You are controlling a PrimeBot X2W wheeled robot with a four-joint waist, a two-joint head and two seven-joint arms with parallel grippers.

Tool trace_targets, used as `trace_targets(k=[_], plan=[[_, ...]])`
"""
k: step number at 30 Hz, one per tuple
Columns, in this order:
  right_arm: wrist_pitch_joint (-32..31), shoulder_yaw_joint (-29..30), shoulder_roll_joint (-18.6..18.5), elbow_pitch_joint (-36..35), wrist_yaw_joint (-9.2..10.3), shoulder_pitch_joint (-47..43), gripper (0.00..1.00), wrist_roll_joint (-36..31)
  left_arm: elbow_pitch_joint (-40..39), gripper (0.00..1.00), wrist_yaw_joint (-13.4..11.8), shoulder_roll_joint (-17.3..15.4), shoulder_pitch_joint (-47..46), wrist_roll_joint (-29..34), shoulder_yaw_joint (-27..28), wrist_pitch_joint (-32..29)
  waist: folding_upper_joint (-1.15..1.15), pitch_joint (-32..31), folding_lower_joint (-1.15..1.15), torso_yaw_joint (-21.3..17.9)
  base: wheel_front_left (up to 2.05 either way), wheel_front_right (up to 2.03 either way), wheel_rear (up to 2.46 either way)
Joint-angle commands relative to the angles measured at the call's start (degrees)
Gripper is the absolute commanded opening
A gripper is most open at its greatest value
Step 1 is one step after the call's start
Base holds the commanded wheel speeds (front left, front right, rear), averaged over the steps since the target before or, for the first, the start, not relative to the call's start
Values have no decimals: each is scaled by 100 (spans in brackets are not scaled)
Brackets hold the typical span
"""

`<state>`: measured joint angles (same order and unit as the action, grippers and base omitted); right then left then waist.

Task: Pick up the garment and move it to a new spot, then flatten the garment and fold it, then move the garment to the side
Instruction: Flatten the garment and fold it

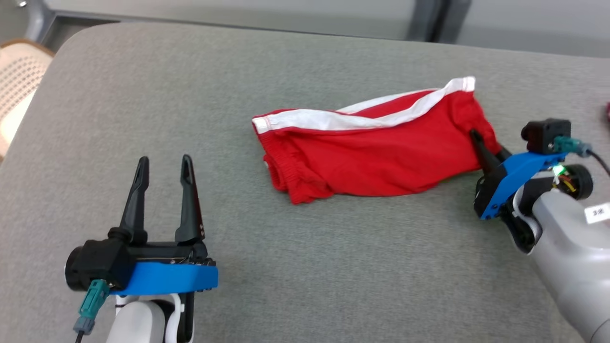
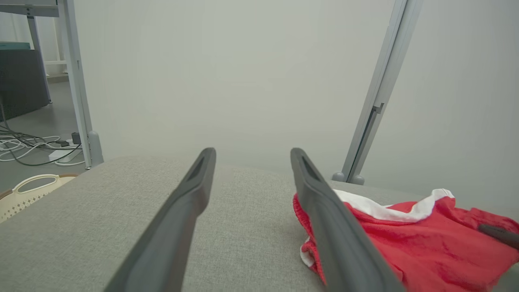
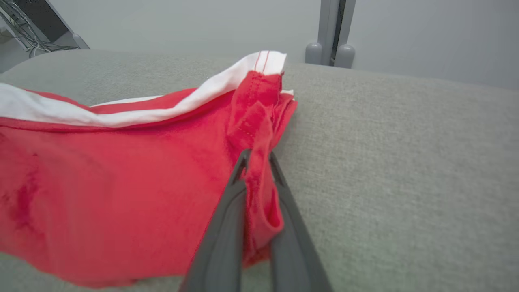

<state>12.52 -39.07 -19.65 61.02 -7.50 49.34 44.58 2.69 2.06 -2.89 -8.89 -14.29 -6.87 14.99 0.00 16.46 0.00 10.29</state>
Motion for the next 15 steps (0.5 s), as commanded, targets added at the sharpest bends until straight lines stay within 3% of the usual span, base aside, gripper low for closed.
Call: trace_targets(k=[1, 8, 15], plan=[[59, -14, -6, -78, 1, -155, 0, 66, 19, 100, 26, -1, 72, 59, 63, 27, 0, -241, 0, -281, 0, 0, 0], [230, 37, -182, -634, 1, -983, 0, 520, 64, 100, 128, -1, 363, 189, 362, 27, 0, -558, 0, -799, 0, 0, 0], [268, 523, -463, -984, 1, -1759, 0, 793, -7, 100, 130, -1, 600, 235, 519, 27, 0, -715, 0, -1088, 0, 0, 0]])
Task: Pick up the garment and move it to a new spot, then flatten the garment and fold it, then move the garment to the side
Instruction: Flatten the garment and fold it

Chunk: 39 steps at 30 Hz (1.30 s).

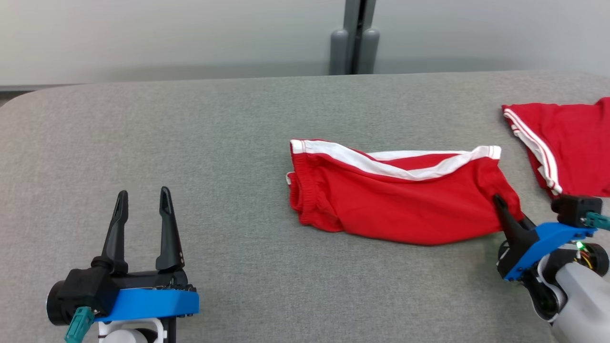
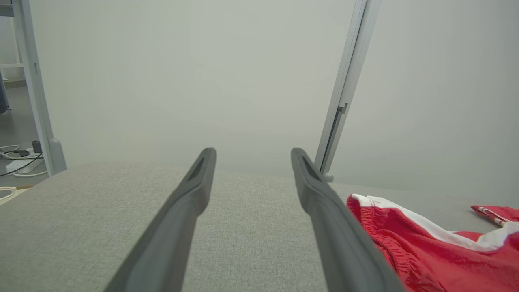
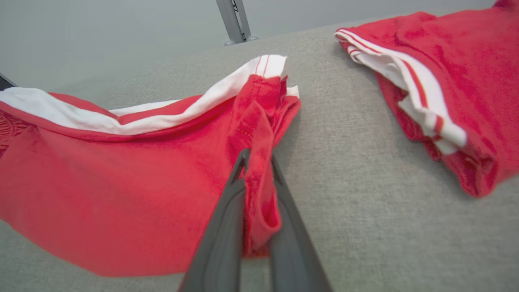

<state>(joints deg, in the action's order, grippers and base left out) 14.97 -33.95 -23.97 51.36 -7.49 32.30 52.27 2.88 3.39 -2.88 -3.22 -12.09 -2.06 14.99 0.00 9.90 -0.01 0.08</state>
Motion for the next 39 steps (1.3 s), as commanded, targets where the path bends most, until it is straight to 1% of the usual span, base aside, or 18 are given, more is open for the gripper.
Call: trace_targets(k=[1, 5, 15, 17, 18, 22, 27, 33, 39], plan=[[22, 88, -71, -43, -1, -133, 0, 22, -40, 100, -9, -1, 61, 23, 44, 27, 0, -57, 1, -99, 0, 0, 0], [24, 314, -130, -121, -1, -253, 0, -101, -54, 100, 10, -2, 110, 48, 67, 27, 0, -41, 1, -149, 0, 0, 0], [24, 651, 83, 40, -1, -166, 0, -330, 8, 100, 14, -1, 84, 17, 15, 27, 0, -95, 1, -67, 0, 0, 0], [24, 656, 68, 12, -1, -138, 0, -418, 13, 100, 11, -1, 101, 11, 19, 27, 0, -110, 1, -56, 0, 0, 0], [24, 682, 45, -33, -1, -55, 0, -617, 20, 100, 6, -1, 143, -2, 33, 27, 0, -140, 1, -51, 0, 0, 0], [23, 875, 281, -148, -1, 89, 0, -719, 56, 100, 10, -1, 177, -18, 10, 27, 0, -219, 1, -18, 0, 0, 0], [23, 880, 534, -303, -1, 300, 0, -880, 87, 100, 3, -2, 154, -39, -47, 27, 0, -271, 1, 66, 0, 0, 0], [23, 714, 881, -424, -1, 668, 0, -1038, 112, 100, 36, -1, 118, -65, -84, 27, 0, -290, 1, 274, 0, 0, 0], [22, 335, 1201, -361, -1, 906, 0, -1214, 100, 100, -10, -2, 142, -117, -161, 27, 0, -269, 1, 503, 0, 0, 0]])
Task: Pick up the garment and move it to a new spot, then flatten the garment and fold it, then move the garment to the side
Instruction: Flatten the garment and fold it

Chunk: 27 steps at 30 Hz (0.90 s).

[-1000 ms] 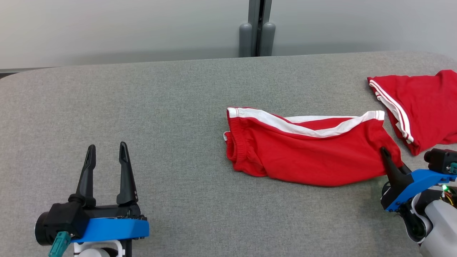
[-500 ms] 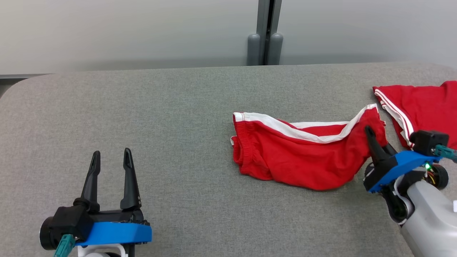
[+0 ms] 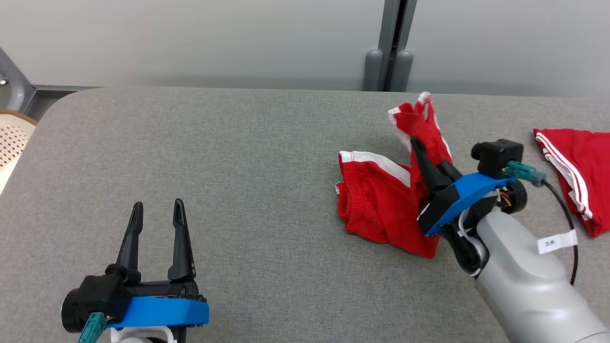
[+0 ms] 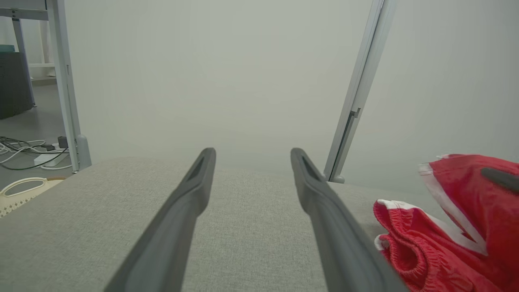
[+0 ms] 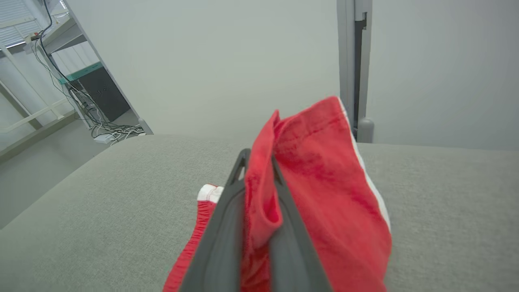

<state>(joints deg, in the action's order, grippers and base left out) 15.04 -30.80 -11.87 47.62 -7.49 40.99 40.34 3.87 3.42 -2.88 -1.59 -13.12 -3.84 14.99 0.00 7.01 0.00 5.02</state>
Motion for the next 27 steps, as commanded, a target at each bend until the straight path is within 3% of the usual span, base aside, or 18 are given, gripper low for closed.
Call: trace_targets(k=[1, 7, 17, 19, 20, 21, 22, 27], plan=[[16, -36, 40, 3, -1, 39, 0, -41, -3, 100, -14, -2, -25, -26, 7, 27, 0, 28, 0, 39, 0, 0, 0], [15, -581, 298, -107, -1, -265, 0, -261, -20, 100, -34, -1, -5, -45, -25, 27, 0, 80, 0, 132, 0, 0, 0], [16, -1222, 368, -258, -1, -762, 0, -415, -22, 100, -66, -2, -100, -72, -43, 27, 0, 159, 0, 82, 0, 0, 0], [15, -1377, 418, -370, -1, -895, 7, -405, 2, 100, -54, -2, -101, -73, -52, 27, 0, 156, 0, 62, 0, 0, 0], [15, -1416, 392, -418, -1, -904, 15, -428, 12, 100, -50, -2, -108, -74, -58, 27, 0, 153, 0, 54, 0, 0, 0], [16, -1455, 359, -468, -1, -906, 51, -492, 22, 100, -48, -1, -119, -75, -70, 27, 0, 150, 0, 48, 0, 0, 0], [16, -1475, 349, -501, 0, -949, 100, -499, 29, 100, -51, -1, -129, -77, -76, 27, 0, 145, 0, 41, 0, 0, 0], [15, -1221, 277, -855, -1, -1121, 100, -690, 45, 100, -44, -1, -116, -12, -56, 27, 0, 92, 0, -54, 0, 0, 0]])
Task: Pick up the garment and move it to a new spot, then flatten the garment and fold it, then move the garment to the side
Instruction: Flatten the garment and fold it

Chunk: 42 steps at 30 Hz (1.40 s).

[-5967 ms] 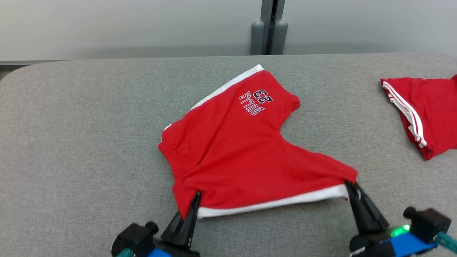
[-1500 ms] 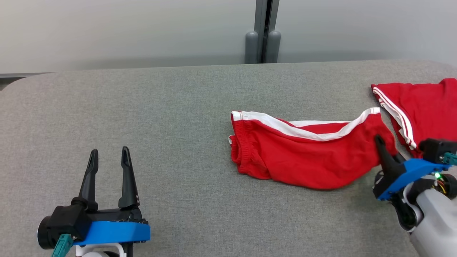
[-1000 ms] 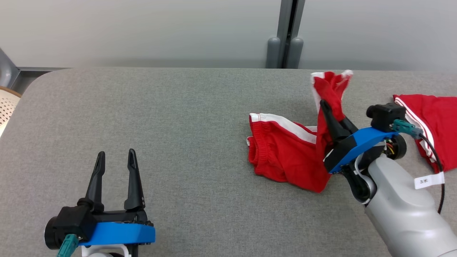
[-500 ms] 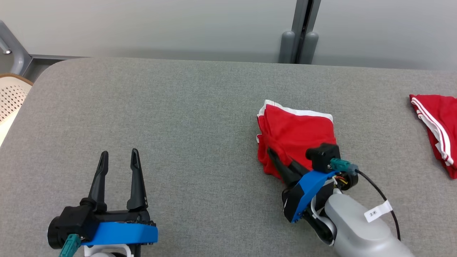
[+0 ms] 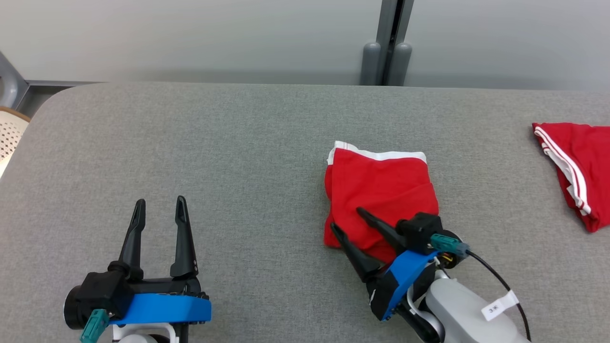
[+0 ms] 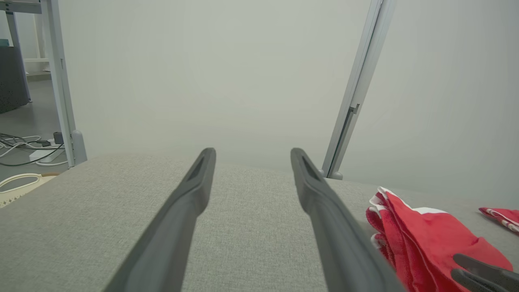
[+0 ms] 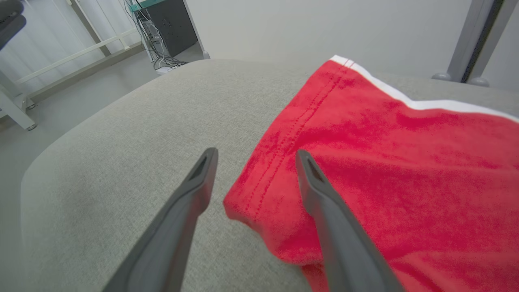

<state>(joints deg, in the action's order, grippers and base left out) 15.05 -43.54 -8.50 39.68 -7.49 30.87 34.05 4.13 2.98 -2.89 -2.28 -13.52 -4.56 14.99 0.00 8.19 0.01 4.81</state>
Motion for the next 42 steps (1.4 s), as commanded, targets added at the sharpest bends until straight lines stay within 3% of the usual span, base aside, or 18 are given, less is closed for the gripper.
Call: trace_targets(k=[1, 15, 24, 35, 42], plan=[[15, 132, -89, -170, -1, -140, 100, -120, 29, 100, 10, -1, -39, 41, 31, 27, 0, -47, -1, -58, 0, 0, 0], [14, 2191, -499, -1751, -1, -1219, 100, -989, 138, 100, -55, 0, 105, 235, 174, 27, 0, -359, -1, -645, 0, 0, 0], [14, 3540, -228, -2359, -1, -2079, 100, -1597, 393, 100, -138, -27, 268, 471, 388, 27, 0, -611, -1, -941, 0, 0, 0], [14, 4213, 167, -2791, -1, -2824, 100, -2072, 623, 100, -134, -114, 493, 611, 396, 27, 0, -859, -1, -842, 0, 0, 0], [-97, 4299, 327, -2914, -1, -3015, 100, -2333, 635, 100, -201, -164, 559, 630, 428, 27, 0, -914, -1, -711, 0, 0, 0]])
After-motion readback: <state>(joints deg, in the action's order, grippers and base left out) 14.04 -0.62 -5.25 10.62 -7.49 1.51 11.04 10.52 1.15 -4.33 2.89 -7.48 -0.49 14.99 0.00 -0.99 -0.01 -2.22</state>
